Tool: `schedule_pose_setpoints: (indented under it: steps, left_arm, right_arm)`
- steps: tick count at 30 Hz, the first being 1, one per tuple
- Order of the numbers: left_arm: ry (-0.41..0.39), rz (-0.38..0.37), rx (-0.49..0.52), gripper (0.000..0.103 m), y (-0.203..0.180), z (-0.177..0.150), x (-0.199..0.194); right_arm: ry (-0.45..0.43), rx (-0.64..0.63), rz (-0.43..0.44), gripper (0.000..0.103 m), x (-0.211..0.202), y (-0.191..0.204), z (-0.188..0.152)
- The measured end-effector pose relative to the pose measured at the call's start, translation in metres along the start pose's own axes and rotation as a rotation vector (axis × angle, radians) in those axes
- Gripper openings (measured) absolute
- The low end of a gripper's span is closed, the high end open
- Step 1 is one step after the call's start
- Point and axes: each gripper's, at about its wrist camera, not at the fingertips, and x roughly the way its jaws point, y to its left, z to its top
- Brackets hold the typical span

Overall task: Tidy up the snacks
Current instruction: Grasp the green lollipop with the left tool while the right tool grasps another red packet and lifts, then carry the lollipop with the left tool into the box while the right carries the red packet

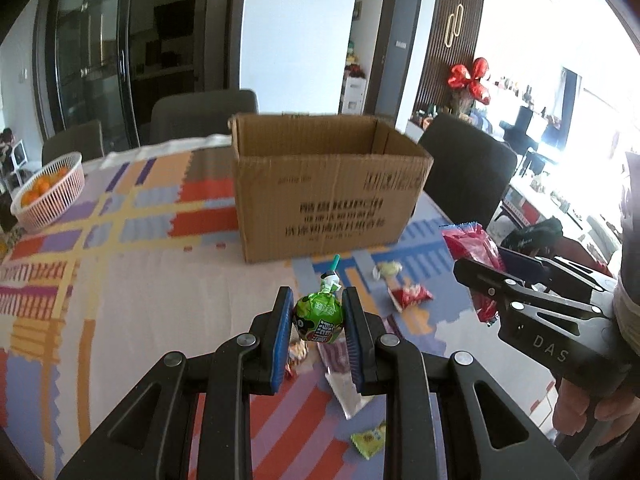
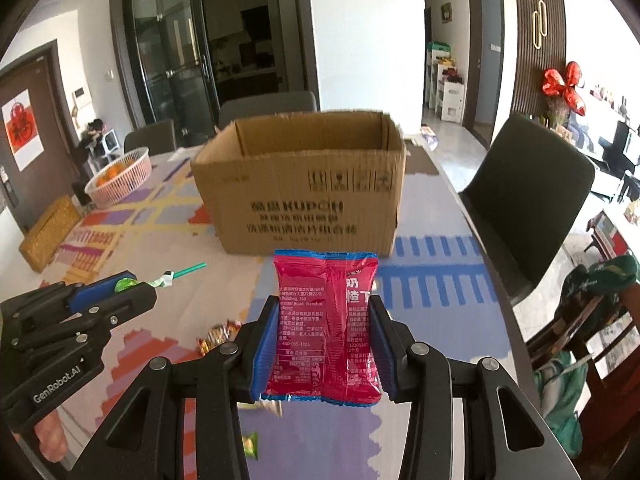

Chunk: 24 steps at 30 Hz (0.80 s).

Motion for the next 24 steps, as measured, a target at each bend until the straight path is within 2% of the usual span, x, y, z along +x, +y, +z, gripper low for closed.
schedule_pose_setpoints:
  steps: [14, 24]
  left_arm:
    - [-0.126, 0.019, 0.042, 0.025, -0.002, 0.058, -0.009]
    - [-0.146, 0.018, 0.038, 0.025, 0.006, 0.103, 0.003]
  right_arm:
    - [-0.125, 0.007, -0.005, 0.044, -0.015, -0.001, 0.054]
    - [-0.164, -0.014, 0.01, 0.044, -0.003, -0.001, 0.1]
